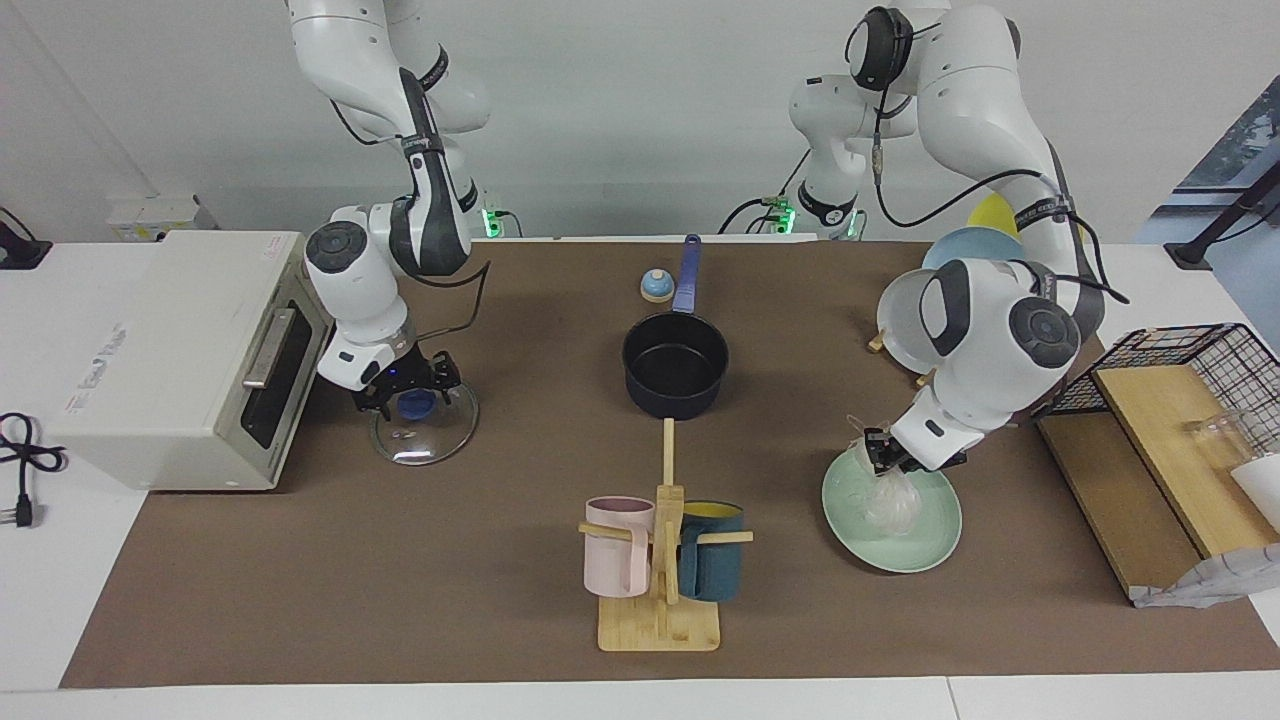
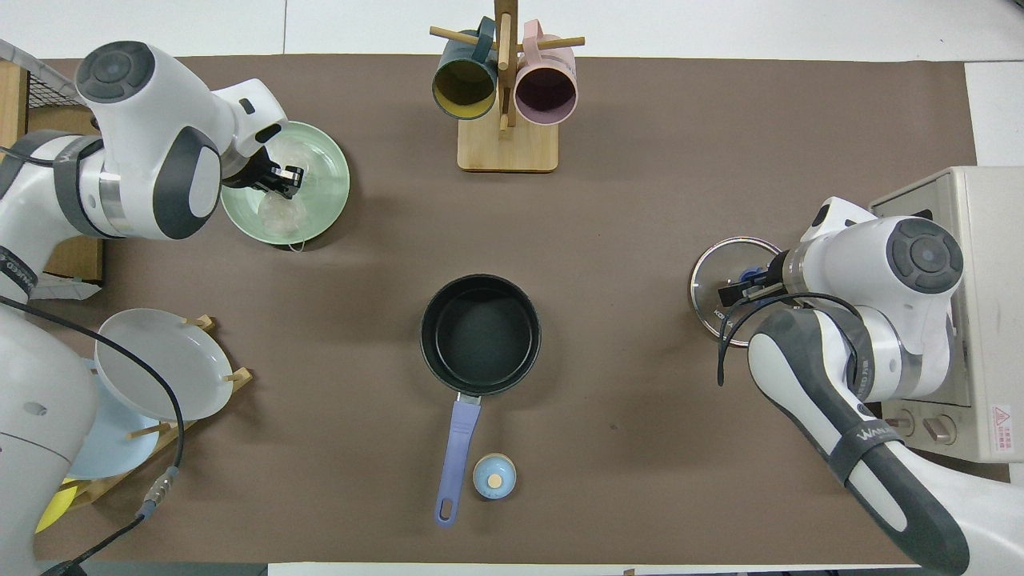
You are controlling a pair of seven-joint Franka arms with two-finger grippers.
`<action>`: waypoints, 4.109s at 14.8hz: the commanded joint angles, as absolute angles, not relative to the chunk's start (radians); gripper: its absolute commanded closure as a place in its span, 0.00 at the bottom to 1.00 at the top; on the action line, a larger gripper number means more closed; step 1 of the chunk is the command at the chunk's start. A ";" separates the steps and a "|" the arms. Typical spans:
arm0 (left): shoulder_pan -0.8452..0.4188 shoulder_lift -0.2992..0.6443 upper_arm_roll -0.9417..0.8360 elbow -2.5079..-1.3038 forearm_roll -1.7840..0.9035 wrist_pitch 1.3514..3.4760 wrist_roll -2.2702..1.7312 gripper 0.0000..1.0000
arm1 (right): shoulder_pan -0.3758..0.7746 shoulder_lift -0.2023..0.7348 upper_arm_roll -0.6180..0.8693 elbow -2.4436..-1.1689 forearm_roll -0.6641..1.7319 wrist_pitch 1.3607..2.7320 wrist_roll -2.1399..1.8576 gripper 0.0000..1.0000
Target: Transfer vermicelli from plate to pot
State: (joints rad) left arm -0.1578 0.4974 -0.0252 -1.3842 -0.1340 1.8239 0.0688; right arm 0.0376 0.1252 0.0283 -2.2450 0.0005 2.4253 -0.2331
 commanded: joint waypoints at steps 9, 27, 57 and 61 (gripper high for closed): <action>-0.408 0.141 -0.049 -1.498 -0.272 1.495 -0.371 1.00 | 0.032 0.124 0.032 -2.229 0.018 2.402 -0.265 0.43; -0.638 0.163 -0.046 -2.025 -0.273 2.218 -0.447 1.00 | 0.064 0.094 0.123 -1.895 0.021 1.961 -0.115 0.43; -0.160 -0.107 -0.001 -1.746 0.025 1.560 -0.109 0.00 | 0.561 0.347 0.212 -1.664 -0.187 2.040 0.828 0.68; -0.138 -0.048 -0.003 -1.668 0.017 1.551 -0.101 0.00 | 0.560 0.348 0.213 -1.664 -0.147 2.043 0.844 0.68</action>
